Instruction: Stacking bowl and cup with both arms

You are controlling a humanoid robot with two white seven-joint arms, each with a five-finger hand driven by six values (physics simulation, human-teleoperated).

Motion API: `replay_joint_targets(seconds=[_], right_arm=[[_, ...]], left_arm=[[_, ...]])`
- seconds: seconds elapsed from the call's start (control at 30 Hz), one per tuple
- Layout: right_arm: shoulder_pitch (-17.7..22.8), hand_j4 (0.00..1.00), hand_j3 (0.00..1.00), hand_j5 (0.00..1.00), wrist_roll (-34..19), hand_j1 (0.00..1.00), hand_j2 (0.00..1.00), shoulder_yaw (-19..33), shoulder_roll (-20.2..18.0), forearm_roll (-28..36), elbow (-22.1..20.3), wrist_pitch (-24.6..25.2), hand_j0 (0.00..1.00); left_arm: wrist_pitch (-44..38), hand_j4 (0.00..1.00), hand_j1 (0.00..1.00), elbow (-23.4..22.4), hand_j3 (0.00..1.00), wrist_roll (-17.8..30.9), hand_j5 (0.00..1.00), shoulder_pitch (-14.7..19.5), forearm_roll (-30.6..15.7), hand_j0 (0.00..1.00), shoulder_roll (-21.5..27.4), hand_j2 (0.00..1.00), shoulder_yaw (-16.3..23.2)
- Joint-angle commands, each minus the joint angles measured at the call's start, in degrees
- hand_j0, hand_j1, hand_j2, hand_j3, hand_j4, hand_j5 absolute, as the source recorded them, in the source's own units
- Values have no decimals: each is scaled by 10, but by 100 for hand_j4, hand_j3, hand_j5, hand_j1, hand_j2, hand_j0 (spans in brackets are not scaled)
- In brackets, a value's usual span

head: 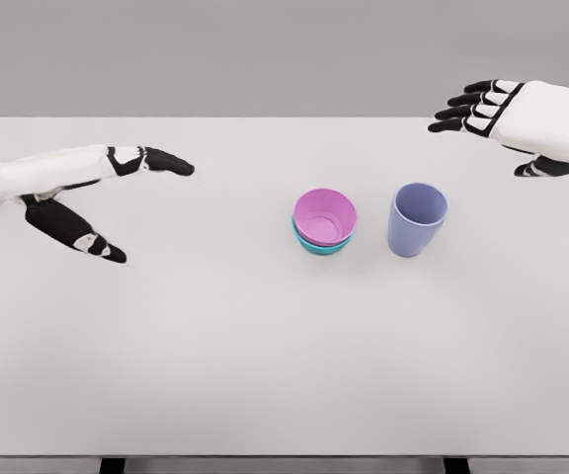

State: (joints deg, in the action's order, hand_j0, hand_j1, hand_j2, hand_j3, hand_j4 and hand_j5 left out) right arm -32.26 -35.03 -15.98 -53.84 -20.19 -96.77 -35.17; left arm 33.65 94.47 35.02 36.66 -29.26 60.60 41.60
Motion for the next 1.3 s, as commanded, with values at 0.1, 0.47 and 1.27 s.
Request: replay_joint_targets(seconds=[0.1,0.47,1.27], right_arm=[[-3,100,100,100,0,100,100,0,-1,2,0,2,100],[4,100,100,100,0,100,100,4,-36,2,9,2,100],[-167,100,100,100,0,100,100,-266,75,-33,196,2,100]], left_arm=[[14,100,100,-86,100,0,100,-81,-149,100,29,100,-35],[14,100,100,-126,100,0,100,-135,-135,100,11,100,-76],[14,100,100,-164,100,0,100,-145,-36,100,-57,100,-146]])
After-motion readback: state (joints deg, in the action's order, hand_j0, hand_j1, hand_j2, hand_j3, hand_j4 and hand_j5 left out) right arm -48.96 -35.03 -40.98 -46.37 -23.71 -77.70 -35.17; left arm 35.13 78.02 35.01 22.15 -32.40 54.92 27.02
